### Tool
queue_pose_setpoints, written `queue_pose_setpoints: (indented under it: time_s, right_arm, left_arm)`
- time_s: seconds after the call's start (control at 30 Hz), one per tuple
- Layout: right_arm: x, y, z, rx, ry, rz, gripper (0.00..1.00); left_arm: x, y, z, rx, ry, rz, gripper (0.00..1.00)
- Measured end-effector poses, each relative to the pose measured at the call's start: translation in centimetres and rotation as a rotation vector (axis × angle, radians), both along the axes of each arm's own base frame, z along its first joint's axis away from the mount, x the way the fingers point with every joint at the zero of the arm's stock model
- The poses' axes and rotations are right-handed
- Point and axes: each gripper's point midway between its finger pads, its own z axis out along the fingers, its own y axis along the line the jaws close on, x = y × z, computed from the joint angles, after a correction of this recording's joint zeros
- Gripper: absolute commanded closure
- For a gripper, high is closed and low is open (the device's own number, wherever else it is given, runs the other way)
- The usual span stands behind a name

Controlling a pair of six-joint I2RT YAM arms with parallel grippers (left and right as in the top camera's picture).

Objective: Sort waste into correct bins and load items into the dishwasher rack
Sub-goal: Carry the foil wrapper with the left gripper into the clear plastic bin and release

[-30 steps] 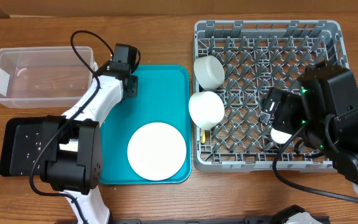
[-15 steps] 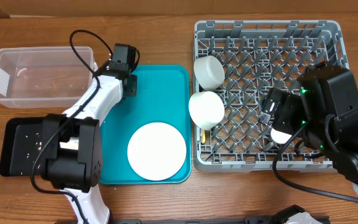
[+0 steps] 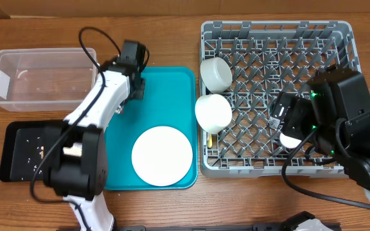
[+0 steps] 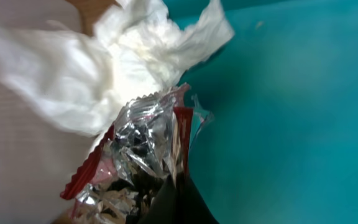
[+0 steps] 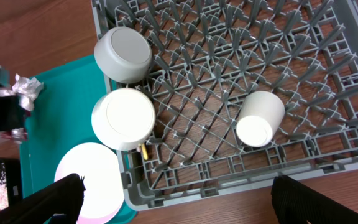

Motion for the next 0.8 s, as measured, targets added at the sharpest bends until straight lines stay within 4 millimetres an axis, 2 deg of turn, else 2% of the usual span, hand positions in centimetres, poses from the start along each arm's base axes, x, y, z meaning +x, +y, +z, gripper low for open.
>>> queue_pose_setpoints:
  time_s: [0.1, 0.17, 0.27, 0.33, 0.43, 0.5, 0.53, 0.6, 0.63, 0.67, 0.8]
  right_arm:
    - [0.0, 0.0, 0.0, -0.001, 0.000, 0.000, 0.00]
    - [0.0, 0.0, 0.0, 0.000, 0.000, 0.001, 0.00]
    - [0.0, 0.0, 0.0, -0.001, 0.001, 0.001, 0.00]
    - [0.0, 0.0, 0.0, -0.001, 0.002, 0.000, 0.00]
    - [-0.1, -0.1, -0.1, -0.004, 0.007, 0.001, 0.00]
    - [-0.1, -0.1, -0.1, -0.004, 0.007, 0.000, 0.00]
    - [-0.2, -0.1, -0.1, -0.004, 0.008, 0.001, 0.00]
    - [-0.1, -0.1, -0.1, -0.003, 0.007, 0.001, 0.00]
    - [-0.2, -0.1, -0.1, -0.004, 0.008, 0.001, 0.00]
    - [-0.2, -0.1, -0.1, -0.004, 0.008, 0.000, 0.00]
    - [-0.2, -0.1, -0.1, -0.004, 0.008, 0.000, 0.00]
  left_arm:
    - [0.4, -0.3, 5.5, -0.021, -0.089, -0.006, 0.96]
    - [0.6, 0.1, 9.1, -0.027, -0.172, 0.005, 0.96]
    - [0.8, 2.2, 13.3, -0.014, -0.287, 0.055, 0.96]
    - [1.3, 4.5, 14.7, 0.001, -0.341, 0.104, 0.96]
    - [2.2, 8.3, 14.5, 0.019, -0.368, 0.188, 0.95]
    - [2.9, 11.2, 13.1, 0.030, -0.361, 0.251, 0.82]
    - [3.0, 12.0, 12.5, 0.036, -0.350, 0.263, 0.77]
    - [3.1, 13.9, 10.6, 0.049, -0.309, 0.295, 0.52]
    - [3.1, 14.4, 9.7, 0.054, -0.290, 0.302, 0.43]
    - [3.1, 14.8, 9.0, 0.058, -0.272, 0.305, 0.41]
    - [2.9, 14.3, 8.4, 0.061, -0.239, 0.287, 0.40]
